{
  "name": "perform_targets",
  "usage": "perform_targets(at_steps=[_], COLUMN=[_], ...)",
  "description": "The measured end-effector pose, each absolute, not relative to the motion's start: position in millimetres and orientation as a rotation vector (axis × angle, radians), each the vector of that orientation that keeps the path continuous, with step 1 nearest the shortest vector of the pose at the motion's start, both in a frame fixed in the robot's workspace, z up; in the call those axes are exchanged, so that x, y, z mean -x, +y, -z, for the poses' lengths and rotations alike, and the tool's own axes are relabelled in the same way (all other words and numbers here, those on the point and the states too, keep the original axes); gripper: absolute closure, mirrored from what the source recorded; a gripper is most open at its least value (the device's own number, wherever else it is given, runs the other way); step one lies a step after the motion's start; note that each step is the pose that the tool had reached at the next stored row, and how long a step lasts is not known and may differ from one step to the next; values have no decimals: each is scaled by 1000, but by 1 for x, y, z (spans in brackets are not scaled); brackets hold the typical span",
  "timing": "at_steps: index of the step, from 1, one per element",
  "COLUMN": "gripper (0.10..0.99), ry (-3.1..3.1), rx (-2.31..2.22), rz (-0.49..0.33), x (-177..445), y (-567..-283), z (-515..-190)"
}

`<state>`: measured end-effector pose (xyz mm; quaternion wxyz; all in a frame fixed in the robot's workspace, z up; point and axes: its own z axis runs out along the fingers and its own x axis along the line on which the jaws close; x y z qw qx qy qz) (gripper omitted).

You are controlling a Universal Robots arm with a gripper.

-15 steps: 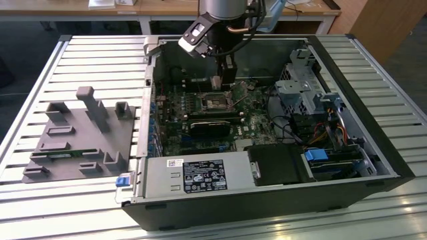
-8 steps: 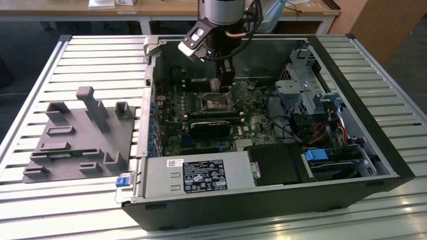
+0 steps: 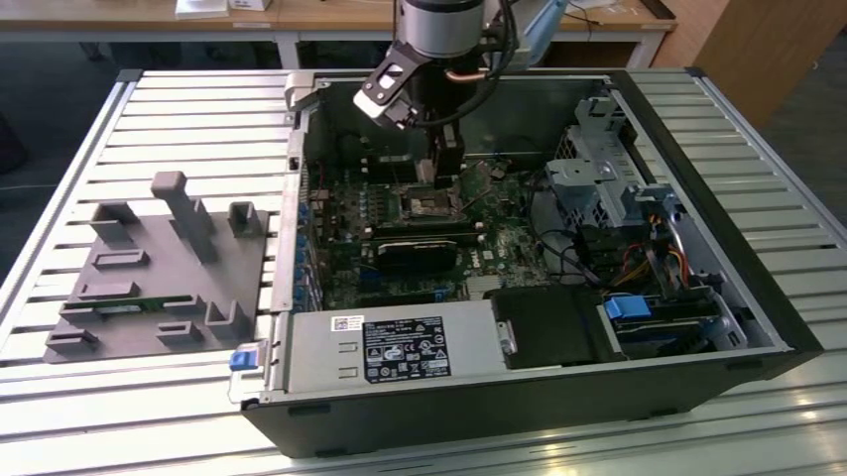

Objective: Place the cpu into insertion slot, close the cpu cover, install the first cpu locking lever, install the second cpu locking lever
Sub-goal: 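Place the cpu into insertion slot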

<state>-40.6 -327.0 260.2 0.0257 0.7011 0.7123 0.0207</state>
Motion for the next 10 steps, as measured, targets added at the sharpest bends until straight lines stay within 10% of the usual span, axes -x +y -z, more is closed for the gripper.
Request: perform_targets(at_steps=[10], gripper=[545], ry=[2202], rx=[-2167], rz=[-64], x=[41], y=[-327], z=[-258])
